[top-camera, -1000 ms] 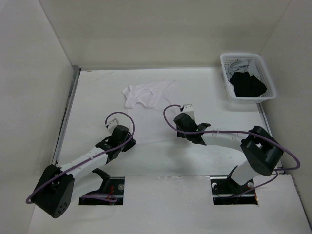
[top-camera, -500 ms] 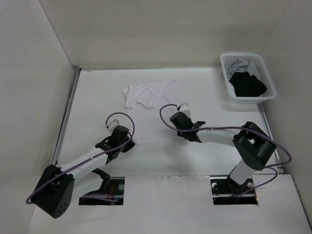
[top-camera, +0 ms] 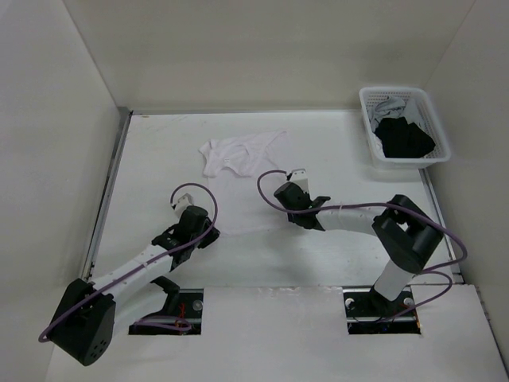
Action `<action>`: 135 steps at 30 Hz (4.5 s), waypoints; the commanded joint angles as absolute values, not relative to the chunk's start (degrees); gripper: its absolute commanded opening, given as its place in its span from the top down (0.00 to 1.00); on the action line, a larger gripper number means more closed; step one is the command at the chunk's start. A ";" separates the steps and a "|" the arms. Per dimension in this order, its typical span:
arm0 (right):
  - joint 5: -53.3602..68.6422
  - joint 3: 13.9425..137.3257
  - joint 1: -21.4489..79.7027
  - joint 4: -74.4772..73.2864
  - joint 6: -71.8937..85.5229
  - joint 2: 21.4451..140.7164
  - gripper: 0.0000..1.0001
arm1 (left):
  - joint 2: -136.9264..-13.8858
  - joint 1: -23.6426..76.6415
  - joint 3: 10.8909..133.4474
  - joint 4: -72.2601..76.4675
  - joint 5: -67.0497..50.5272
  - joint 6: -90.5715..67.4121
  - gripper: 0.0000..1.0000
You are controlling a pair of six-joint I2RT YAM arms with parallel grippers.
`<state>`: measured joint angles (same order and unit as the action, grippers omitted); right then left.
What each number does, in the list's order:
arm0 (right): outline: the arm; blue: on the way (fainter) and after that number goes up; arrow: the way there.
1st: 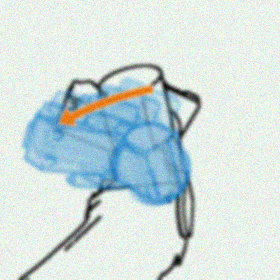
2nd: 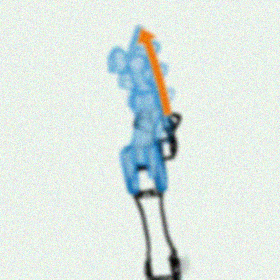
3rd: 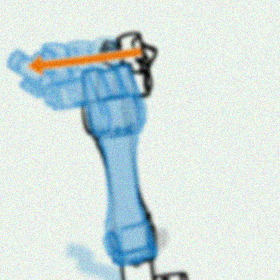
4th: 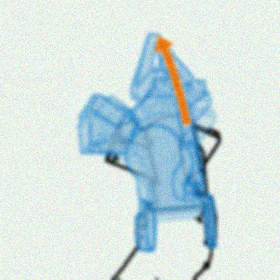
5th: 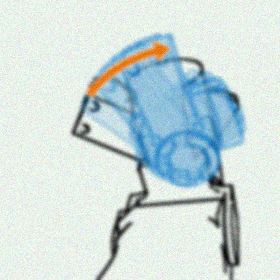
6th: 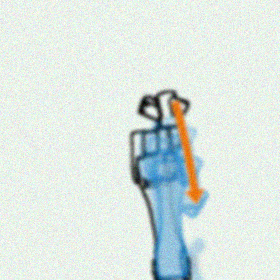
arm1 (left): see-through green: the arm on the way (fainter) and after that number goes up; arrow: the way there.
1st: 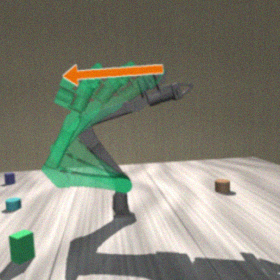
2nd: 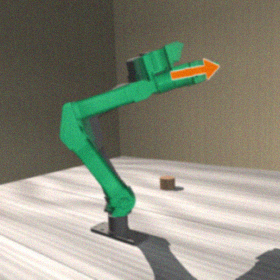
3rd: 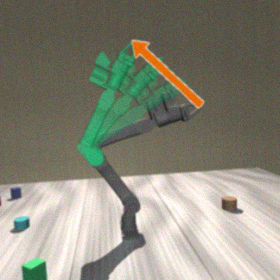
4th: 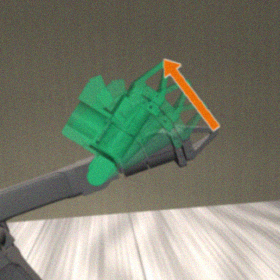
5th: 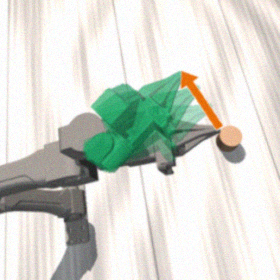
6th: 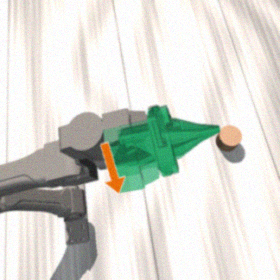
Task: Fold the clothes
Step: Flatten the tank top out, then fold the tank top
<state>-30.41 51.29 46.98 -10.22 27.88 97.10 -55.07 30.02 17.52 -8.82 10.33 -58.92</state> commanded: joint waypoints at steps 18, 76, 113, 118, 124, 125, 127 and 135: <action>-30.41 47.90 45.22 -9.49 30.67 91.50 0.92 | -53.52 29.13 18.45 -8.53 10.55 -57.48 0.98; -9.06 115.55 18.50 -10.10 25.93 90.44 1.00 | -78.75 10.76 93.94 4.66 16.35 -37.80 1.00; -19.16 29.61 49.70 -22.85 49.13 34.62 1.00 | -20.39 39.58 26.63 -34.18 36.90 -64.24 1.00; -18.02 35.40 46.11 -14.35 42.64 43.39 1.00 | -24.86 40.65 29.26 -29.47 46.04 -62.24 1.00; -12.75 47.17 33.46 1.91 35.78 64.12 1.00 | -45.49 29.51 37.95 0.13 40.28 -44.23 1.00; -12.14 49.89 31.70 3.76 35.60 67.64 1.00 | -49.70 26.79 40.06 3.13 37.99 -43.08 1.00; -10.90 56.04 28.62 6.41 34.98 74.76 1.00 | -56.75 22.04 43.75 6.75 34.47 -42.63 1.00; -4.49 89.07 20.53 4.41 35.33 106.21 1.00 | -91.45 10.42 67.11 15.12 26.55 -42.10 1.00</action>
